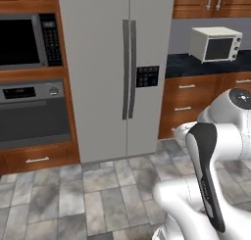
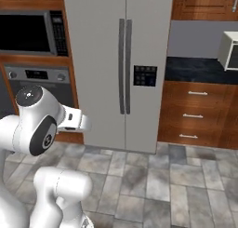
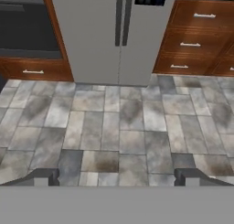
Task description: Retrieve the fish from the fridge and place it on the saucepan with marinade on the stove.
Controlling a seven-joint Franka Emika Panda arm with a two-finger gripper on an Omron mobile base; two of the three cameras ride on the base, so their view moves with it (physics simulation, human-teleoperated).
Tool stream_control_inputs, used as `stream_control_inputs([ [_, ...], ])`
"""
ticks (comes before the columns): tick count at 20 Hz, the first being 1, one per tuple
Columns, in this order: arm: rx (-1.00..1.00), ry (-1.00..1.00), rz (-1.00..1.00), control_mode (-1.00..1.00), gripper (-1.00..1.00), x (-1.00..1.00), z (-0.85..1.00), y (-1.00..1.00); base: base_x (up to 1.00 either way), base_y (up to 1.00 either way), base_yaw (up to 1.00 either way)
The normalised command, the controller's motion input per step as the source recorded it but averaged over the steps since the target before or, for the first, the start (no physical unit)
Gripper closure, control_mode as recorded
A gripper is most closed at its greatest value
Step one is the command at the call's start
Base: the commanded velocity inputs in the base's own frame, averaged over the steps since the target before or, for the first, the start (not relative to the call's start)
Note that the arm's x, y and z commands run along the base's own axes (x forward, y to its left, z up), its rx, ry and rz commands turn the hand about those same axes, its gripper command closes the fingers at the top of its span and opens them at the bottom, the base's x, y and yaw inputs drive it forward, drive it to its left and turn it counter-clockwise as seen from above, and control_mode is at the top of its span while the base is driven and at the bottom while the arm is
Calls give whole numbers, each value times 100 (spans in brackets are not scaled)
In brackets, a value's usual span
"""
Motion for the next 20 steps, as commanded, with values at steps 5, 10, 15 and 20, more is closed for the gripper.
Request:
stream_control_inputs([
  [5, 0, 0, 0, 100, -100, 0, 0, 0, 100, -45, 0],
  [10, 0, 0, 0, 100, -100, 0, 0, 0, 100, -3, -1],
  [15, 0, 0, 0, 100, -100, 0, 0, 0, 87, -3, -7],
  [20, 0, 0, 0, 100, -100, 0, 0, 0, 55, -27, 1],
])
